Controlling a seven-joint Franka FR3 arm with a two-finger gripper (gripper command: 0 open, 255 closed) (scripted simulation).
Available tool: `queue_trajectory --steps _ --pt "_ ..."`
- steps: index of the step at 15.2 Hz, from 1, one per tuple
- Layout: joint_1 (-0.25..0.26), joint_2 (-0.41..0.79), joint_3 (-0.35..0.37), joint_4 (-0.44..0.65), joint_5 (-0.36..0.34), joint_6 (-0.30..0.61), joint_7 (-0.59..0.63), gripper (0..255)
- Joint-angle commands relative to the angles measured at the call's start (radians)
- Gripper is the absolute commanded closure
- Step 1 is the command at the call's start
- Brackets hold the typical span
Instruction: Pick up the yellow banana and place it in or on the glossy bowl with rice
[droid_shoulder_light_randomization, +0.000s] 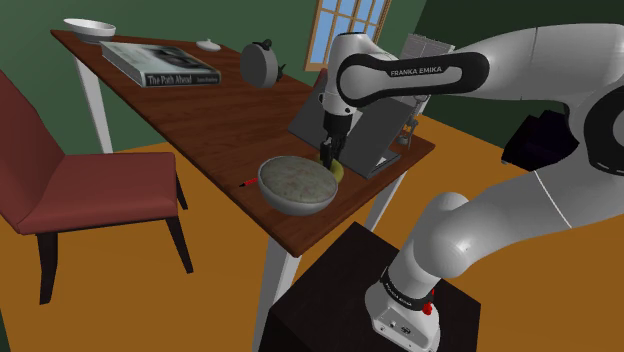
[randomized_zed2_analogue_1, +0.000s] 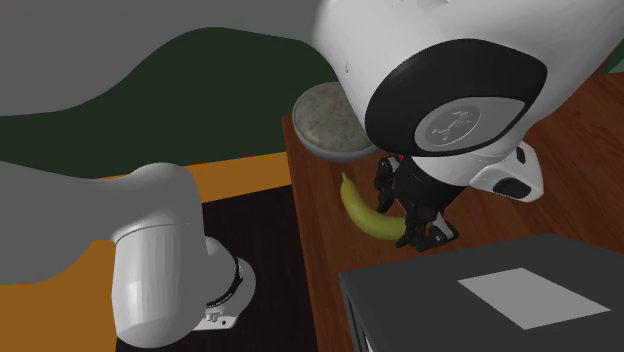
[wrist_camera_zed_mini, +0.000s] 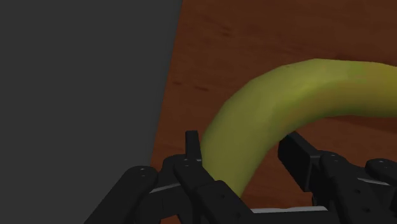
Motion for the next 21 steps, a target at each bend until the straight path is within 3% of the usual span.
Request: queue_trajectory --steps 1,7,21 --pt "0.0 0.0 0.0 0.0 0.0 0.0 0.0 255" --pt "0.0 0.0 0.0 0.0 0.0 0.0 0.0 255" --pt "0.003 -0.017 0.012 0.176 0.01 -0.193 -0.012 255"
